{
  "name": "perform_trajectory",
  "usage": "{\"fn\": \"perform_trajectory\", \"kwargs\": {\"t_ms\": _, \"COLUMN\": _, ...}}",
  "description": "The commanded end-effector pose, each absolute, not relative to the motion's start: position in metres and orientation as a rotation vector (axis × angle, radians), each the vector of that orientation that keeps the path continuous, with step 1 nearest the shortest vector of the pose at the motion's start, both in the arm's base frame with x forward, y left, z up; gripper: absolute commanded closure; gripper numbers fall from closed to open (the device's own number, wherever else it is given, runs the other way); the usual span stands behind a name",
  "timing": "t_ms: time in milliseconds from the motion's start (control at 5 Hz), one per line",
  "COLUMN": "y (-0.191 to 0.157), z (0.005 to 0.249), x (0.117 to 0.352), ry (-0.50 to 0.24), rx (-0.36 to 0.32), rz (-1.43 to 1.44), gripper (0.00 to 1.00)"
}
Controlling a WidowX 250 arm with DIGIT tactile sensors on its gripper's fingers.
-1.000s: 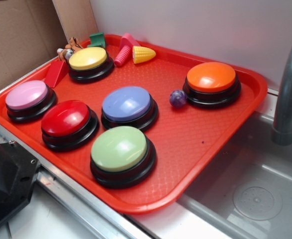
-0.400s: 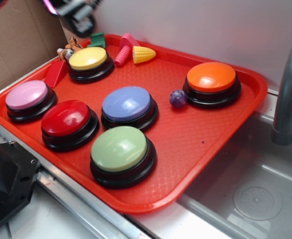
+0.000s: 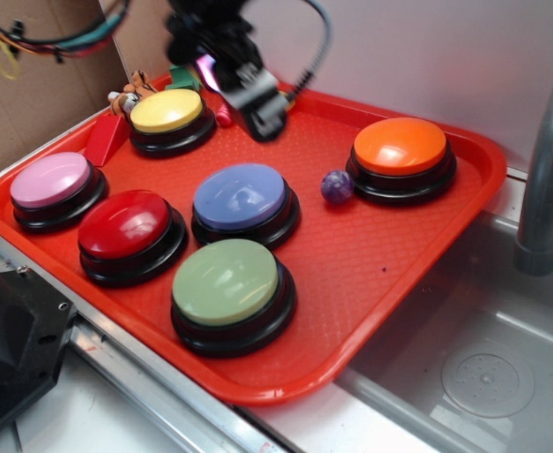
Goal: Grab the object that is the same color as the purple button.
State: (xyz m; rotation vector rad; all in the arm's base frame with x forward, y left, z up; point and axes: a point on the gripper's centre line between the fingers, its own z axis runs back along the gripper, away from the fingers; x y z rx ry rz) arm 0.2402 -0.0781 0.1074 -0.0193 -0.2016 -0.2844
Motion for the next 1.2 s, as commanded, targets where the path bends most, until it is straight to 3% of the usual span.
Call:
{"fn": "perform_trajectory", "kwargs": {"t_ms": 0, "y": -0.095, "z": 0.082, "x": 0.279, "ry": -0.265, "rx": -0.062, "rz": -0.352, "gripper": 0.00}}
{"fn": "perform_trajectory", "kwargs": {"t_ms": 600, "y": -0.100, "z": 0.043, "x": 0.300, "ry": -0.225, "rx": -0.066, "rz": -0.377, "gripper": 0.00}}
{"fn": "perform_trajectory", "kwargs": {"t_ms": 800, "y": -0.103, "z": 0.037, "x": 0.302, "ry": -0.194, "rx": -0.023, "rz": -0.357, "gripper": 0.00}}
{"fn": "perform_trajectory", "kwargs": {"t_ms": 1000, "y": -0.103, "z": 0.034, "x": 0.304, "ry": -0.188, "rx": -0.018, "rz": -0.336, "gripper": 0.63}}
